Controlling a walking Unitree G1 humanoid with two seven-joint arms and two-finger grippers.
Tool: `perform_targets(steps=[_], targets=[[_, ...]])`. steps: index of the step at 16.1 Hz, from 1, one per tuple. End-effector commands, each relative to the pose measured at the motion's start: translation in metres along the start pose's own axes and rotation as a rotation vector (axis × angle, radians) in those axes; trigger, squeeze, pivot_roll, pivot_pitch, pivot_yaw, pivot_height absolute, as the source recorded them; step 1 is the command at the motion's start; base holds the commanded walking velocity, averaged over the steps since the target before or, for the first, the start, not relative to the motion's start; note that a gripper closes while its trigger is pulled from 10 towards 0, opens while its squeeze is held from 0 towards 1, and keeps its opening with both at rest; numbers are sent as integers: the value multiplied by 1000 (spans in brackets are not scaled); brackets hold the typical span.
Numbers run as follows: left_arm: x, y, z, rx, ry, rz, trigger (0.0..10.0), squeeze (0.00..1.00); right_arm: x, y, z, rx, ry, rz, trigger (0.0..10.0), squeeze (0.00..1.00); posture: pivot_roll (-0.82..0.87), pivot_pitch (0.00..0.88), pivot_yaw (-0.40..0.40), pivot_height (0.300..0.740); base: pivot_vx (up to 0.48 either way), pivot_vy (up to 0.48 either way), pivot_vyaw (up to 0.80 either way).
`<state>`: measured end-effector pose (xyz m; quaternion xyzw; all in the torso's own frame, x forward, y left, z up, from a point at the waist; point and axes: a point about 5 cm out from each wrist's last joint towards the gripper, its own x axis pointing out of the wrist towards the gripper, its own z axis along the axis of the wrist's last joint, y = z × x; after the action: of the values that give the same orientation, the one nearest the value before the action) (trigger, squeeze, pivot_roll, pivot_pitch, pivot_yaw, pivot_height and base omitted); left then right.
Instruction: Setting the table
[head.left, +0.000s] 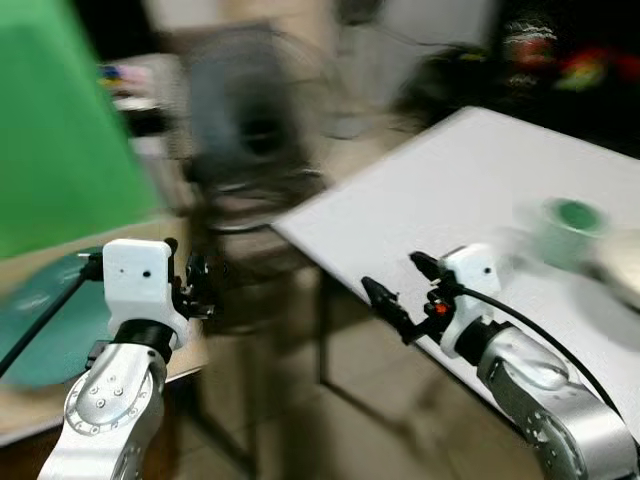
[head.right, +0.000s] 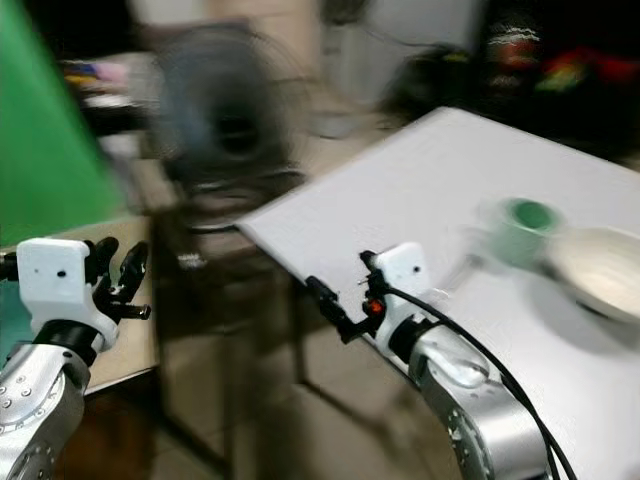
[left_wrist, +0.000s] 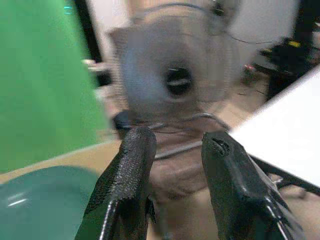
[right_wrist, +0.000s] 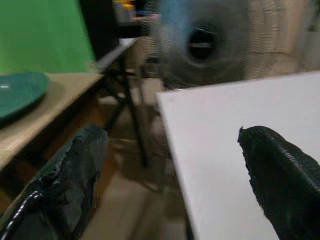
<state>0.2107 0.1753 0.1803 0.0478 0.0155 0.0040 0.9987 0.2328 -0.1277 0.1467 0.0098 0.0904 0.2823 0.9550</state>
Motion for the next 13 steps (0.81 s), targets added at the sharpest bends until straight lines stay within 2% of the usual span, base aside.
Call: perform_targets(steps=[1,6,12,13], targets=[[1,3,0,-10,9,21,10000,0,4,4,1,22,-9,29,10000,0,63,0,47,740,0,0,800],[-1,4,1,2,5,4,10000,0,7,7,-1,26,-3,48,10000,0,70,0,51,740,0,0,800],[-4,6,0,3,18,-4,10000,0,14,10,0,9,-12,58,10000,0,83,0,48,740,277,0,800],[-4,6,1,4,17,-8,10000,0,15,10,0,2,-15,56,10000,0,85,0,48,740,285,0,0]])
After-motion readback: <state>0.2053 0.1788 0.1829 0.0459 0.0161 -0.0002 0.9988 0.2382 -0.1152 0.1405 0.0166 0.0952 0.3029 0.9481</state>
